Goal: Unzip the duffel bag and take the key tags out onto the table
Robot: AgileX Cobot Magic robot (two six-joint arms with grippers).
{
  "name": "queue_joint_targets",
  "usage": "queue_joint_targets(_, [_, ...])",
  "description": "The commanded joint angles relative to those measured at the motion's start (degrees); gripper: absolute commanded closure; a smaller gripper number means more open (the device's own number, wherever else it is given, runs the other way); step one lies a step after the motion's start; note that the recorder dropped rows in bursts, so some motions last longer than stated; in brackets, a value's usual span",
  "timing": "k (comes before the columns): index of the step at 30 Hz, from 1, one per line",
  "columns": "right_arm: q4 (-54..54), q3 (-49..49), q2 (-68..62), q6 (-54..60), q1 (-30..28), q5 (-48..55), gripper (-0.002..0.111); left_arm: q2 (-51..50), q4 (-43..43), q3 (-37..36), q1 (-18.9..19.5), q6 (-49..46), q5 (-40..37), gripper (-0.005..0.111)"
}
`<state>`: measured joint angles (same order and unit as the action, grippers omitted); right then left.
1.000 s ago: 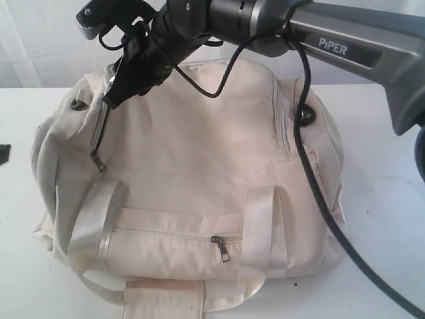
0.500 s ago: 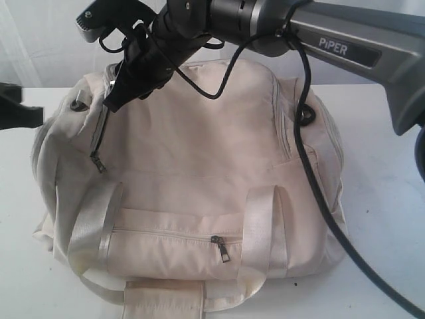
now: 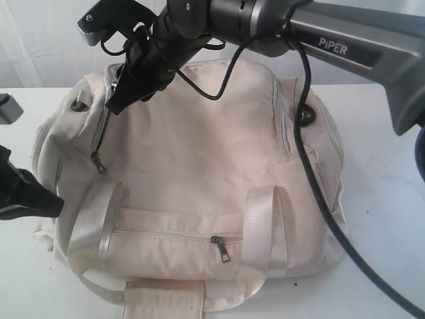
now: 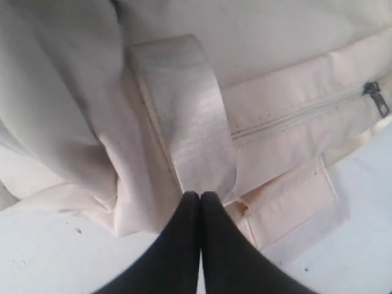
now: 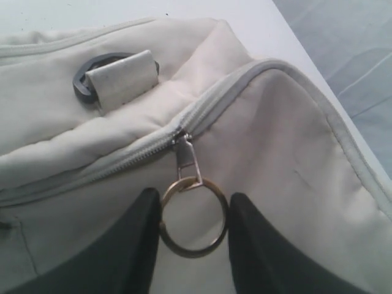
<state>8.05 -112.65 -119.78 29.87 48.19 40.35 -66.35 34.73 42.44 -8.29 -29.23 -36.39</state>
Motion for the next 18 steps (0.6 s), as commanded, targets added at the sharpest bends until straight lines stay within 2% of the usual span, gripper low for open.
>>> queue_joint_targets(1, [-0.51, 0.11, 0.88, 0.3, -0.29, -1.72, 0.108, 0.85, 5.18, 0.68, 0.13, -5.21, 0.28, 0.077])
queue_joint_targets(4, [-0.51, 0.11, 0.88, 0.3, -0.29, -3.28, 0.108, -0.19, 12.0, 0.32, 0.0, -11.29, 2.97, 0.044])
queue_joint_targets(5, [-0.51, 0.11, 0.88, 0.3, -0.29, -3.69, 0.108, -0.54, 14.06, 0.32, -0.38, -13.9, 5.23, 0.034])
queue_joint_targets(6, [-0.51, 0.11, 0.88, 0.9, -0.29, -3.82, 0.108, -1.07, 15.29, 0.32, -1.11, -15.67, 8.16, 0.03])
queue_joint_targets(11, [0.24, -0.56, 0.88, 4.29, -0.29, -1.96, 0.108, -5.14, 17.07, 0.32, -8.36, -19.35, 25.42, 0.032])
queue_joint_targets(14, [4.56, -2.8, 0.65, 9.33, -0.29, 2.1, 0.108, -8.99, 16.47, 0.32, -13.12, -19.65, 34.75, 0.032])
queue_joint_targets(18, [7.97, -6.18, -0.11, 13.52, -0.29, 8.2, 0.108, -14.83, 16.46, 0.32, -16.07, -19.29, 44.44, 0.032])
